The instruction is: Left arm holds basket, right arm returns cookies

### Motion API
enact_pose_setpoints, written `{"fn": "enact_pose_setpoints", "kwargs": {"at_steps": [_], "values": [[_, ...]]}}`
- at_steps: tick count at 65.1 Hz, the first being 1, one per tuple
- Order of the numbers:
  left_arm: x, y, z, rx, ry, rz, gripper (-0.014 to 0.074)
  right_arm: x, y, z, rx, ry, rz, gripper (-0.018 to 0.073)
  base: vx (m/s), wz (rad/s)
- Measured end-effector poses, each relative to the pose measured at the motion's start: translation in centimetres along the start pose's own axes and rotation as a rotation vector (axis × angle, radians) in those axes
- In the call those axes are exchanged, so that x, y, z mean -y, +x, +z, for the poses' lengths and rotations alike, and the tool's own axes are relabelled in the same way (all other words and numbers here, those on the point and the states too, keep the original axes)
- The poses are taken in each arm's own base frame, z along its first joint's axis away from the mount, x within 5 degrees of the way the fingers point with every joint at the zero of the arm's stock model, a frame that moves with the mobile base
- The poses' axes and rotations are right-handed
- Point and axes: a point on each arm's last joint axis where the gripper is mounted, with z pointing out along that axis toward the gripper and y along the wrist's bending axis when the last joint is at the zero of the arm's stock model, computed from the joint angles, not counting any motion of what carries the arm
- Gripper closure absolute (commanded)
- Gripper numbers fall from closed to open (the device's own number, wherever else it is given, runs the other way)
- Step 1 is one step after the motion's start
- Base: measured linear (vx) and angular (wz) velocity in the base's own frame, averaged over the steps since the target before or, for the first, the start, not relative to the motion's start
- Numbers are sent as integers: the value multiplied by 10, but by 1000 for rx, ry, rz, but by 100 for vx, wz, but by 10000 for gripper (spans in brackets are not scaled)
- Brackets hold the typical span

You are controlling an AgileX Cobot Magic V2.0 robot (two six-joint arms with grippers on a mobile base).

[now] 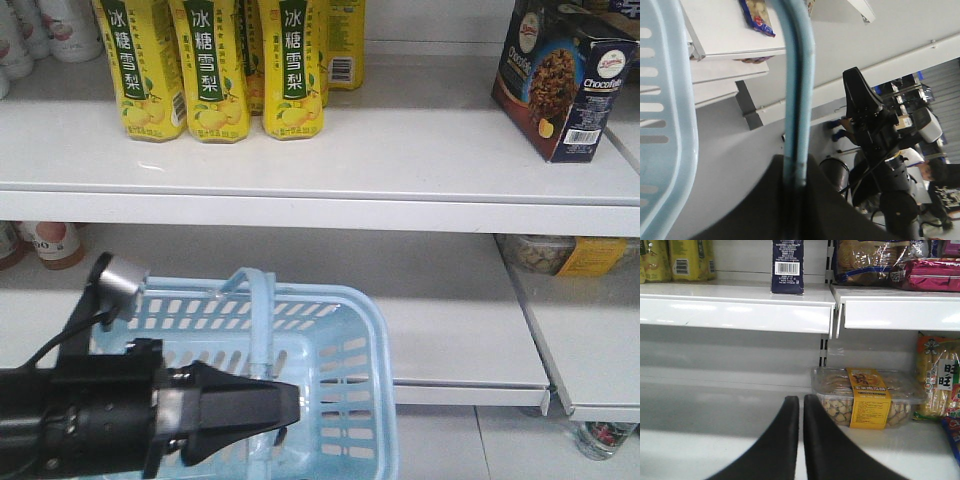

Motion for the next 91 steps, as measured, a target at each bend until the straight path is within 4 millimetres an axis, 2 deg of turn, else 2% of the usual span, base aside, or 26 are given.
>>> {"fn": "enact_pose_setpoints", "kwargs": {"at_steps": [9, 25, 37, 50, 65, 83, 91], "values": [[-2, 19, -26, 113, -62, 97, 599, 0, 0, 0, 0, 0, 0, 568, 0, 0], [-23, 56, -67, 236, -277, 387, 599, 0, 0, 0, 0, 0, 0, 568, 0, 0], [-44, 72, -89, 346, -436, 448, 599, 0, 0, 0, 1, 0, 0, 568, 0, 0], [-69, 86, -103, 399, -584, 536, 599, 0, 0, 0, 1, 0, 0, 566, 0, 0], [-92, 96, -109, 502, -654, 680, 596, 0, 0, 0, 1, 0, 0, 566, 0, 0], [-88, 94, -129, 767, -771, 726, 596, 0, 0, 0, 1, 0, 0, 566, 0, 0], [-86, 95, -135, 827, -827, 786, 596, 0, 0, 0, 1, 0, 0, 567, 0, 0]]}}
